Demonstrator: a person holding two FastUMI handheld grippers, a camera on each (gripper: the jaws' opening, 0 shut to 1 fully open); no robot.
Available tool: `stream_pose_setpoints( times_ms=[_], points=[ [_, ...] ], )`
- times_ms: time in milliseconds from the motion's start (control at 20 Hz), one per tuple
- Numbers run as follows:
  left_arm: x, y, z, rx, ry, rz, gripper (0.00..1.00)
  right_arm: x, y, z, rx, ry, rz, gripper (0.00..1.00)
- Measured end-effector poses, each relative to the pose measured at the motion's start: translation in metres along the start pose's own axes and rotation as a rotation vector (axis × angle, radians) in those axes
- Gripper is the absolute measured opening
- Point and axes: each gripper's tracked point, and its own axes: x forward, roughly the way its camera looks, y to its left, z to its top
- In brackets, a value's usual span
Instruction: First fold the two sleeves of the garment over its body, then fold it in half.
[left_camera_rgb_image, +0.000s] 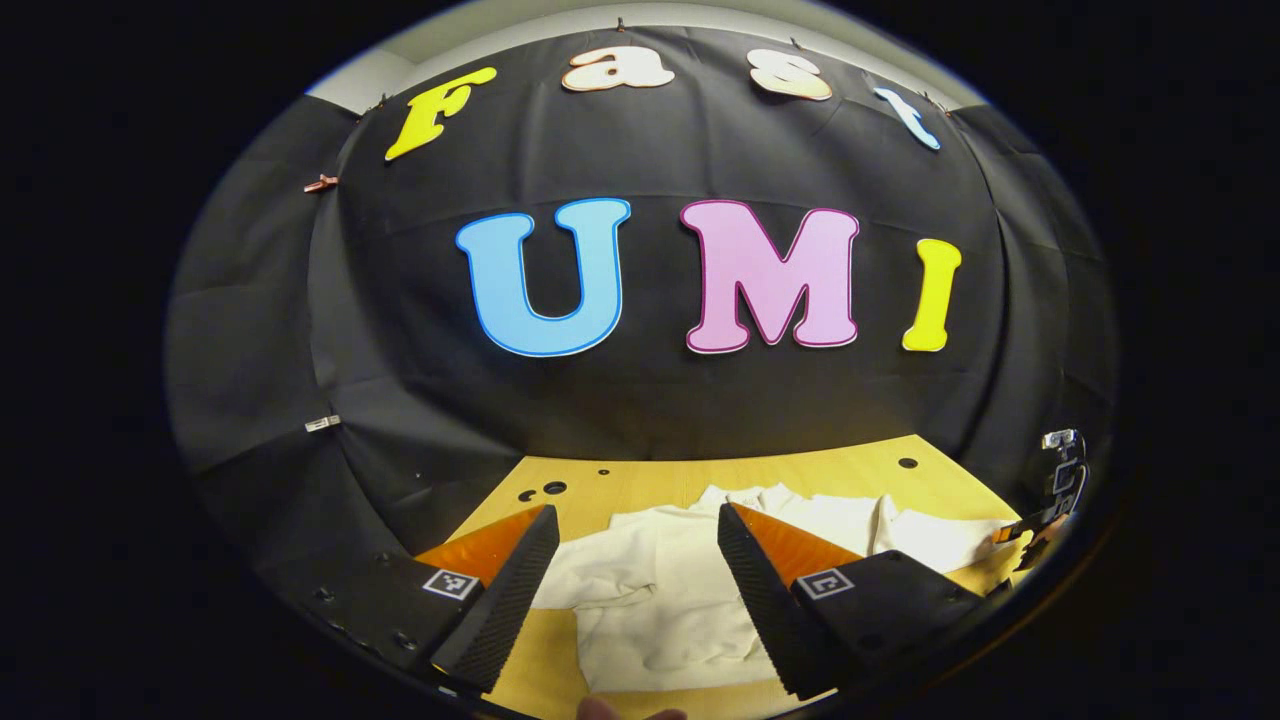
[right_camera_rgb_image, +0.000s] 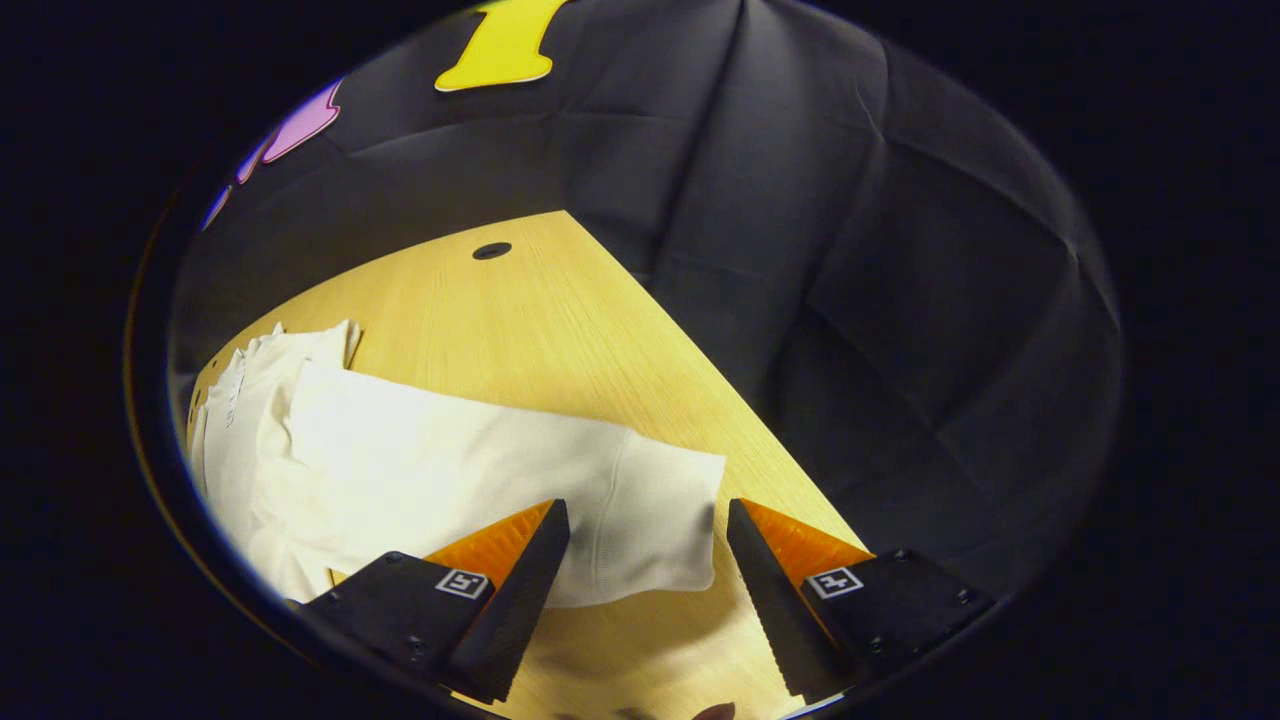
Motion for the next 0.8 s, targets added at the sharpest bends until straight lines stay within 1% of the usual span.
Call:
stream_pose_setpoints(
  times_ms=[50, 100, 150, 200, 250, 300, 400, 450, 500, 550, 600, 650, 700, 800],
  points=[
    [0.0, 0.0, 0.001, 0.001, 0.001, 0.003, 0.99, -0.001, 0.002, 0.0, 0.05, -0.005, 0.018, 0.98],
    [0.001, 0.001, 0.0, 0.002, 0.002, 0.005, 0.99, 0.001, 0.004, -0.002, 0.09, 0.011, 0.024, 0.96],
    [0.001, 0.002, 0.0, 0.001, 0.004, 0.007, 0.99, -0.001, 0.004, 0.001, 0.089, -0.001, 0.024, 0.86],
    [0.002, 0.002, -0.001, -0.001, 0.006, 0.008, 0.98, -0.001, 0.006, -0.001, 0.077, 0.004, 0.04, 0.85],
    [0.002, 0.003, -0.002, -0.001, 0.01, 0.009, 0.97, -0.002, 0.01, -0.001, 0.069, -0.002, 0.05, 0.67],
    [0.003, 0.004, -0.005, -0.001, 0.012, 0.009, 0.97, -0.003, 0.018, -0.003, 0.068, 0.005, 0.075, 0.58],
    [0.004, 0.006, -0.003, -0.001, 0.009, 0.004, 0.97, -0.002, 0.023, -0.004, 0.078, 0.015, 0.079, 0.27],
    [0.004, 0.008, -0.002, 0.0, 0.007, 0.001, 0.97, -0.004, 0.023, -0.003, 0.091, 0.017, 0.08, 0.17],
    [0.005, 0.009, -0.004, 0.0, 0.006, -0.002, 0.97, -0.003, 0.024, -0.003, 0.11, 0.021, 0.08, 0.16],
    [0.006, 0.012, -0.004, -0.002, 0.006, -0.006, 0.97, -0.006, 0.025, -0.002, 0.127, 0.019, 0.081, 0.12],
    [0.007, 0.014, -0.006, -0.002, 0.006, -0.01, 0.97, -0.008, 0.025, -0.001, 0.135, 0.012, 0.075, 0.12],
    [0.008, 0.017, -0.006, -0.002, 0.005, -0.011, 0.97, -0.01, 0.024, -0.003, 0.142, 0.007, 0.071, 0.22],
    [0.01, 0.021, -0.007, -0.003, 0.004, -0.013, 0.97, -0.014, 0.025, -0.002, 0.149, -0.001, 0.071, 0.12],
    [0.014, 0.028, -0.008, -0.012, 0.004, -0.017, 0.97, -0.026, 0.033, 0.005, 0.168, -0.032, 0.087, 0.12]
  ],
)
